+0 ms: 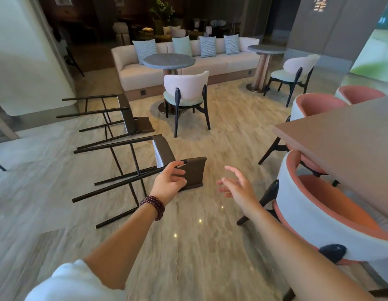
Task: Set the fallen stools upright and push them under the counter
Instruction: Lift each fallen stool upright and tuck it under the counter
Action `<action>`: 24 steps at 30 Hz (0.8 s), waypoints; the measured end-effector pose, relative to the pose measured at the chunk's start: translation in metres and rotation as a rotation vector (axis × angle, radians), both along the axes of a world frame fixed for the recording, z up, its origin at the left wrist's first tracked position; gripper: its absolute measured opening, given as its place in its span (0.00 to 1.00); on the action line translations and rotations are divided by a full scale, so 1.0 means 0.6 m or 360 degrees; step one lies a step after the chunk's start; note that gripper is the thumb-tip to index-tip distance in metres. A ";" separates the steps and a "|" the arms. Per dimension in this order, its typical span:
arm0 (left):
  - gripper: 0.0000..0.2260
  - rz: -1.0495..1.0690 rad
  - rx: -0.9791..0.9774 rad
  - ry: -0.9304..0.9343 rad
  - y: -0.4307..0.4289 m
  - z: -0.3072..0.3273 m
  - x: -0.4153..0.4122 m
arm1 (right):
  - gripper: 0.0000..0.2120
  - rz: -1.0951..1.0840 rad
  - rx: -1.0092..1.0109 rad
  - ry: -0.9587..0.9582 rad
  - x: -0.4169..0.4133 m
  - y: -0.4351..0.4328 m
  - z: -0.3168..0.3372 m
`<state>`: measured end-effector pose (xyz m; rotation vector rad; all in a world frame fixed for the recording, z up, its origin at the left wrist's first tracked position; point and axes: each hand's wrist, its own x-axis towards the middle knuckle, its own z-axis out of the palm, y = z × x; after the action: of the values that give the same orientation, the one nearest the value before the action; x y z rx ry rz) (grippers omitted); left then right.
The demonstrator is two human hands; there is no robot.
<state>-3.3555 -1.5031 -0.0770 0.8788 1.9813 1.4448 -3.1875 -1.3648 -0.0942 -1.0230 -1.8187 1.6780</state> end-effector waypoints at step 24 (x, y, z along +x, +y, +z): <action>0.19 -0.0096 -0.0288 -0.0091 0.476 -0.118 -0.432 | 0.14 -0.0100 -0.0344 -0.0093 -0.426 0.440 -0.118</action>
<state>-3.6144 -1.2175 -0.1480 0.8017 1.9892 1.2218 -3.4429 -1.1006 -0.1651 -1.2170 -1.6481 1.8542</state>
